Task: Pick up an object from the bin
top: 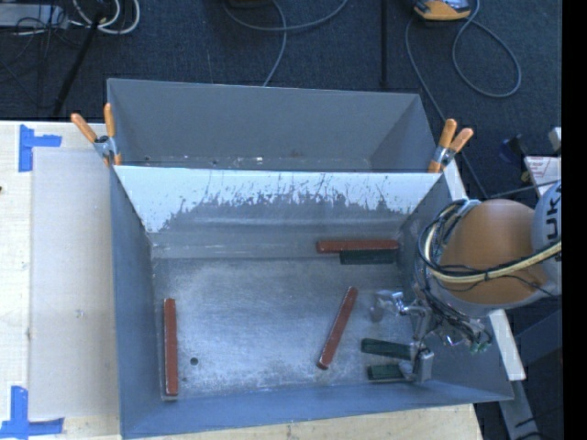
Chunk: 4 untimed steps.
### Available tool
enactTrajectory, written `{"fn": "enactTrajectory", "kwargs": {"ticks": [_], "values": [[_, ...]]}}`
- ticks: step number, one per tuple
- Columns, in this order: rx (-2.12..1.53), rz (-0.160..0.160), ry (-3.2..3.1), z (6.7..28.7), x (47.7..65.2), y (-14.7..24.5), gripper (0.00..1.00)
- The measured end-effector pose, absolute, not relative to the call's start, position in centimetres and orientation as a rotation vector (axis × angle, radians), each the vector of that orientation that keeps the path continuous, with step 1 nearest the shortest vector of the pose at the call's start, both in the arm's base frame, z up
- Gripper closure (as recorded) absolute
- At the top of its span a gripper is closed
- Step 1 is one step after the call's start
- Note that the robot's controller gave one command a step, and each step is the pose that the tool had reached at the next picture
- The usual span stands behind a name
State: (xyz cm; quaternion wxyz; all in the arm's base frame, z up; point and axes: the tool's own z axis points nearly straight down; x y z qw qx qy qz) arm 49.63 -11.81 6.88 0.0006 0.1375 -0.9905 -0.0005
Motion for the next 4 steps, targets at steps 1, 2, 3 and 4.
{"fn": "enactTrajectory", "kwargs": {"ticks": [1,2,3,4], "values": [[0.430,0.000,-3.114,7.0,49.7,-11.9,1.00],[0.425,0.001,-3.117,11.6,49.9,-11.8,1.00],[0.419,0.000,-3.117,14.5,50.0,-11.6,1.00],[0.412,0.000,-3.117,17.1,50.1,-11.5,1.00]]}}
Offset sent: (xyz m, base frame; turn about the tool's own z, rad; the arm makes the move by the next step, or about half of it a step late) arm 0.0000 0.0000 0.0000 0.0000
